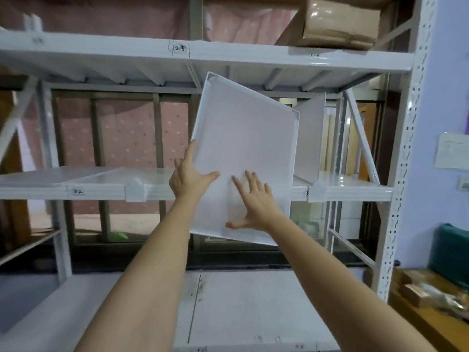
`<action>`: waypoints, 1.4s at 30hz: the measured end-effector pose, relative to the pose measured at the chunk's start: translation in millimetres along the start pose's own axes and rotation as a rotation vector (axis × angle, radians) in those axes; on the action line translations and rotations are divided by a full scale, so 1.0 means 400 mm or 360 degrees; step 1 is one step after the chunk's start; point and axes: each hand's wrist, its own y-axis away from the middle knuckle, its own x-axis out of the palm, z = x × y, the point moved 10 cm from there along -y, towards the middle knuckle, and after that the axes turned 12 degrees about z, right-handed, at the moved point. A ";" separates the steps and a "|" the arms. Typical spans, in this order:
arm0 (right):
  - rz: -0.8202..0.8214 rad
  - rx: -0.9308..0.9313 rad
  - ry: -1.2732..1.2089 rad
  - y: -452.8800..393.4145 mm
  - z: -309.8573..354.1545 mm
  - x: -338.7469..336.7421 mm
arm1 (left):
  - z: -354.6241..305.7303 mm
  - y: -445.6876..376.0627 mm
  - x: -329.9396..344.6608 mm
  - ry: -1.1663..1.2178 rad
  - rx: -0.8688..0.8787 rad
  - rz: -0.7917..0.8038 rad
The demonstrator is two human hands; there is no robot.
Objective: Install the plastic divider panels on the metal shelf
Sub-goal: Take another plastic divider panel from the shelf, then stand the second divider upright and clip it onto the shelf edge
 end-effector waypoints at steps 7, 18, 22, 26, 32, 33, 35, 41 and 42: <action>-0.0032 -0.0005 0.0402 0.014 0.040 0.054 | -0.056 -0.024 -0.009 -0.0047 0.0052 0.0016; -0.0021 -0.0048 0.0325 0.025 0.004 0.046 | -0.162 -0.051 0.025 0.0005 0.0266 0.0211; -0.0050 -0.0132 0.0278 0.028 -0.023 0.020 | -0.204 -0.065 0.036 0.0213 0.0348 0.0306; -0.0134 -0.0186 0.0179 0.036 -0.060 -0.028 | -0.285 -0.067 0.029 0.0405 0.0563 0.0485; -0.0200 -0.0375 -0.0295 0.067 -0.078 -0.146 | -0.383 -0.043 0.049 0.1036 0.0475 0.0895; -0.0225 -0.0416 -0.0370 0.072 -0.082 -0.167 | -0.398 -0.032 0.057 0.1200 0.0469 0.1000; -0.0280 -0.0490 -0.0506 0.080 -0.096 -0.202 | -0.440 0.000 0.068 0.1370 0.0569 0.1207; -0.0464 -0.0620 -0.0673 0.118 -0.162 -0.281 | -0.549 0.085 0.098 0.1314 0.0911 0.1395; -0.0484 -0.0654 -0.0696 0.129 -0.169 -0.288 | -0.563 0.101 0.104 0.1281 0.0979 0.1436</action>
